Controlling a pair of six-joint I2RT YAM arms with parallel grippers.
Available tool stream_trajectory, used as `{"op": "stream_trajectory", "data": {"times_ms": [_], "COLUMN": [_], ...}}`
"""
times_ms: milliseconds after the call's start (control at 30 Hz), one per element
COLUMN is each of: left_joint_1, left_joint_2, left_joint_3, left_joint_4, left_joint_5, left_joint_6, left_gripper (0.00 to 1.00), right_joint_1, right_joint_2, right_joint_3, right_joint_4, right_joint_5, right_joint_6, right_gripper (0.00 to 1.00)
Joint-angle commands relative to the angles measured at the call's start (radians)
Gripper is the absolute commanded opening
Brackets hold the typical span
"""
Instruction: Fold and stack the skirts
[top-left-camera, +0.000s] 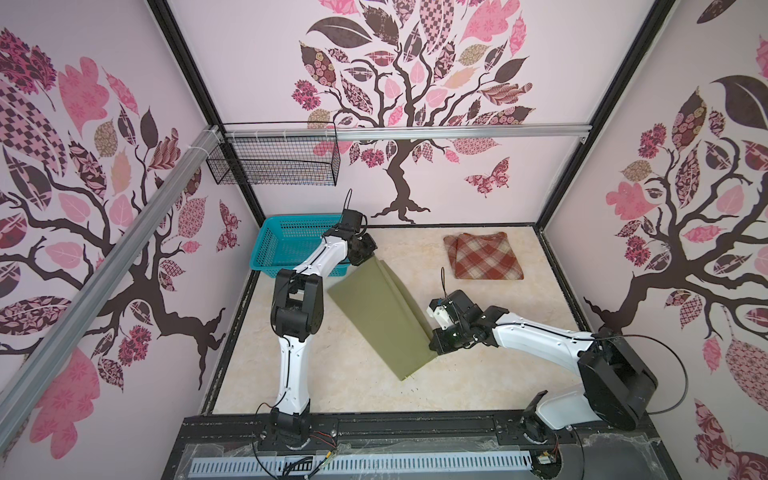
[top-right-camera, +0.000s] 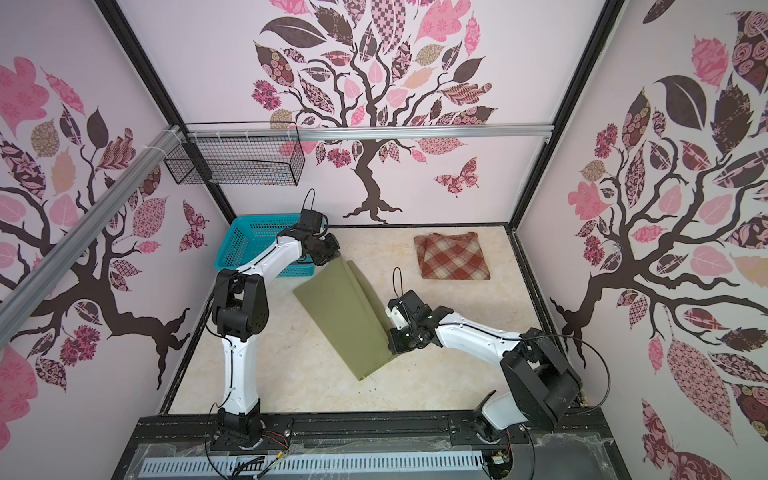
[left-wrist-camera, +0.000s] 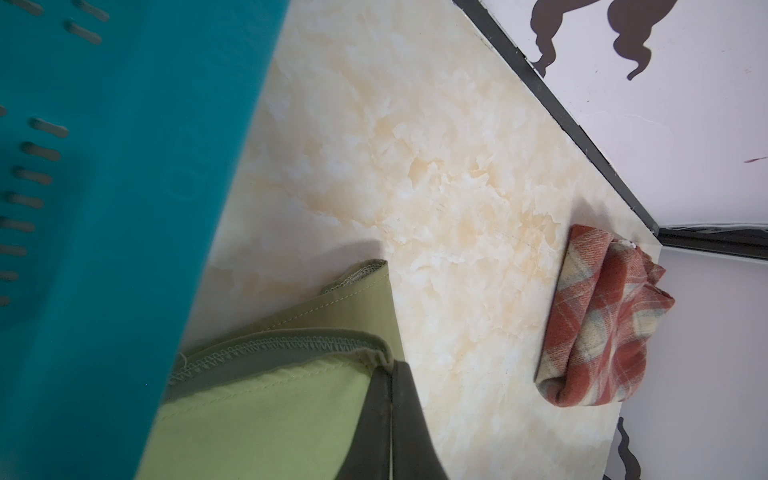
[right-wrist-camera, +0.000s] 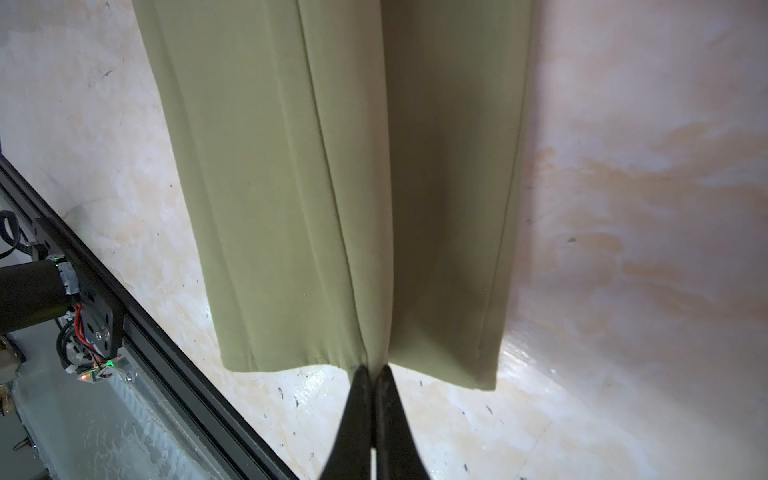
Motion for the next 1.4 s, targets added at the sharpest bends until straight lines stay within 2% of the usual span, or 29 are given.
{"op": "stream_trajectory", "data": {"times_ms": [0, 1367], "left_joint_1": [0.002, 0.002], "left_joint_2": [0.021, 0.167], "left_joint_3": [0.057, 0.130], "left_joint_4": [0.038, 0.087], "left_joint_5": [-0.009, 0.042], "left_joint_6": [0.002, -0.036], "left_gripper": [0.00, 0.00], "right_joint_1": [-0.005, -0.077], "right_joint_2": [0.000, 0.059], "right_joint_3": [0.042, 0.052], "right_joint_4": [-0.054, -0.082], "right_joint_5": [0.016, 0.038], "right_joint_6": [-0.011, -0.010], "right_gripper": [0.00, 0.00]}}
